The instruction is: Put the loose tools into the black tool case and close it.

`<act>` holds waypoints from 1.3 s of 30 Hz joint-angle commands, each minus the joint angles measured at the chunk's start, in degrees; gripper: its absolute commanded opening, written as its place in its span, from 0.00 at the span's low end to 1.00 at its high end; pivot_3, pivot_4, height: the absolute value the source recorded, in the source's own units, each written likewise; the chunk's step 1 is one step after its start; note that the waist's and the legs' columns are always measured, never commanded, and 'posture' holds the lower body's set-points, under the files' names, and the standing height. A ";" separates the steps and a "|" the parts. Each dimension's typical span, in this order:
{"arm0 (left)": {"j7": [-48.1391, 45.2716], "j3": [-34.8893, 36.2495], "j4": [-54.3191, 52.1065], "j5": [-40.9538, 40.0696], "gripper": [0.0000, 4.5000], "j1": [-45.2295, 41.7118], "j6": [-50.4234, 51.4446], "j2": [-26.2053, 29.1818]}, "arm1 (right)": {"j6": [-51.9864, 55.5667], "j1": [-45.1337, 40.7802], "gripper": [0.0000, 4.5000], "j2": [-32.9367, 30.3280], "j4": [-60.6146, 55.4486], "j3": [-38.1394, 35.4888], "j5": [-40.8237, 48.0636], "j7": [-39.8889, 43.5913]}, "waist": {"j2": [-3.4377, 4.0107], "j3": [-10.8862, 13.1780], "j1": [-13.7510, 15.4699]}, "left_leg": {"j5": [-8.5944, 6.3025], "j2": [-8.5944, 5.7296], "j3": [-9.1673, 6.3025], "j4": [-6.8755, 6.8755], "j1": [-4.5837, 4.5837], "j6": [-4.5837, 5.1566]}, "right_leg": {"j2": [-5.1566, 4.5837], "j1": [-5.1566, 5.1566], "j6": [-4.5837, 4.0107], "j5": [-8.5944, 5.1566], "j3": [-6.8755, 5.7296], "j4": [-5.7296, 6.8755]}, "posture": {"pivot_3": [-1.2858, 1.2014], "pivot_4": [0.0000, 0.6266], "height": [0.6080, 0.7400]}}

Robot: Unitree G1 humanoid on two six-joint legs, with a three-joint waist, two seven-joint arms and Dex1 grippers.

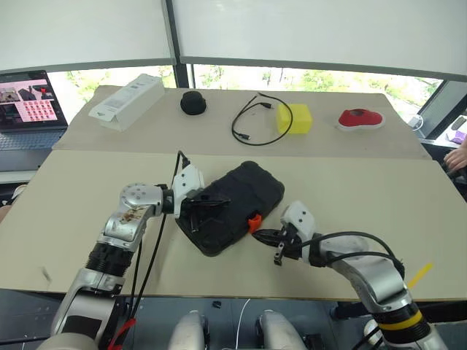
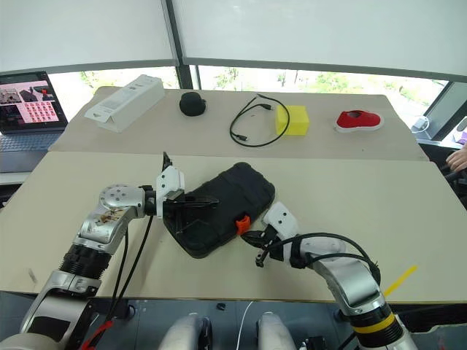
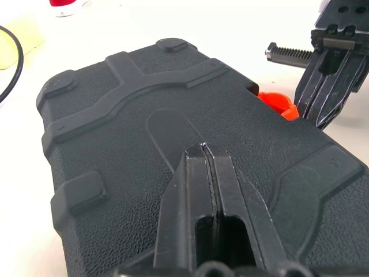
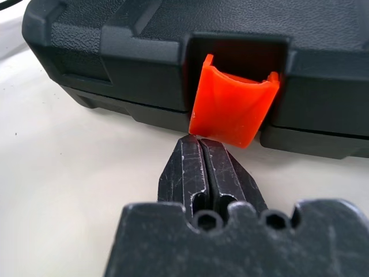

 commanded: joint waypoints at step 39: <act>-0.23 -3.02 2.98 2.79 0.00 2.64 2.14 -0.45 | -5.32 -4.94 0.00 0.47 3.20 -0.12 -1.72 4.77 | 0.02 -0.02 -0.89 | 0.00 0.05 -0.05 -0.16 0.47 0.00 | 0.03 0.42 0.02 -0.09 0.00 -0.09 | 0.52 0.24 1.00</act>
